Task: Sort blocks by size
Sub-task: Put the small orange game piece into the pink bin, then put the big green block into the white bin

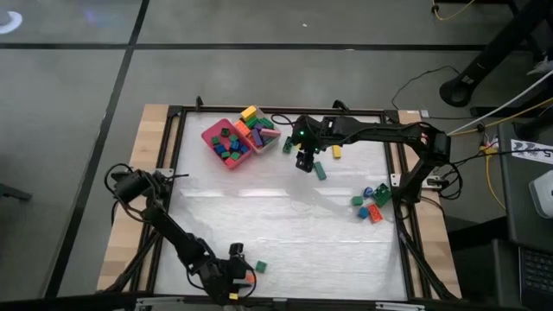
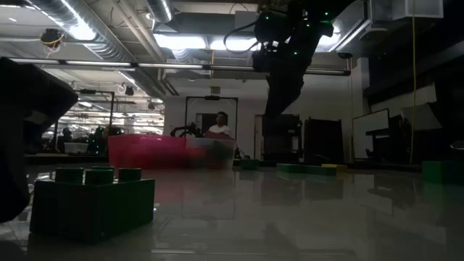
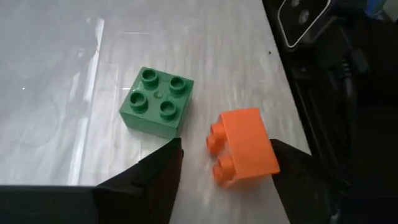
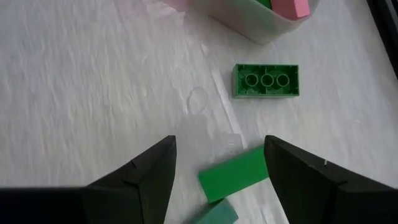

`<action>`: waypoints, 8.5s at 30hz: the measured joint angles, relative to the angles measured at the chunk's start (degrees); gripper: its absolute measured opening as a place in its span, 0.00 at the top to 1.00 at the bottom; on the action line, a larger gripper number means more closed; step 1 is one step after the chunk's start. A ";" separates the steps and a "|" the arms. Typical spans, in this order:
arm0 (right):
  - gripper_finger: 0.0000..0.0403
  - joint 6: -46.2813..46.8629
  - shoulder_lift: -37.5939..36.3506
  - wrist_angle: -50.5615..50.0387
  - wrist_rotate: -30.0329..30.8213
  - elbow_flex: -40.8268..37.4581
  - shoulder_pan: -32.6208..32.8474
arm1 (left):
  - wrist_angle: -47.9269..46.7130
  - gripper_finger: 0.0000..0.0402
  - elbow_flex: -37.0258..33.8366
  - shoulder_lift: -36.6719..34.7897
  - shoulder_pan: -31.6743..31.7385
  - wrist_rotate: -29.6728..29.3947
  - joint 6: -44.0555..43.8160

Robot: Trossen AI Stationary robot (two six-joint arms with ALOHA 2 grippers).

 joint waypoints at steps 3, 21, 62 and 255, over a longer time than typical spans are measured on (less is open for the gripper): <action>0.40 0.00 0.02 -0.80 -0.64 0.00 0.00 | -0.60 0.54 0.00 0.00 0.36 0.02 -0.17; 0.40 -9.29 0.02 -5.71 -0.01 0.00 -0.05 | -17.76 0.82 -0.04 -10.28 8.17 -0.03 -1.86; 0.40 17.29 0.07 1.25 3.37 -18.00 -0.05 | -52.44 0.53 -4.88 -31.89 65.69 -7.31 21.32; 0.83 7.32 14.68 69.30 -0.04 -10.79 -0.98 | -49.73 0.52 -5.33 -31.82 65.10 -5.05 17.51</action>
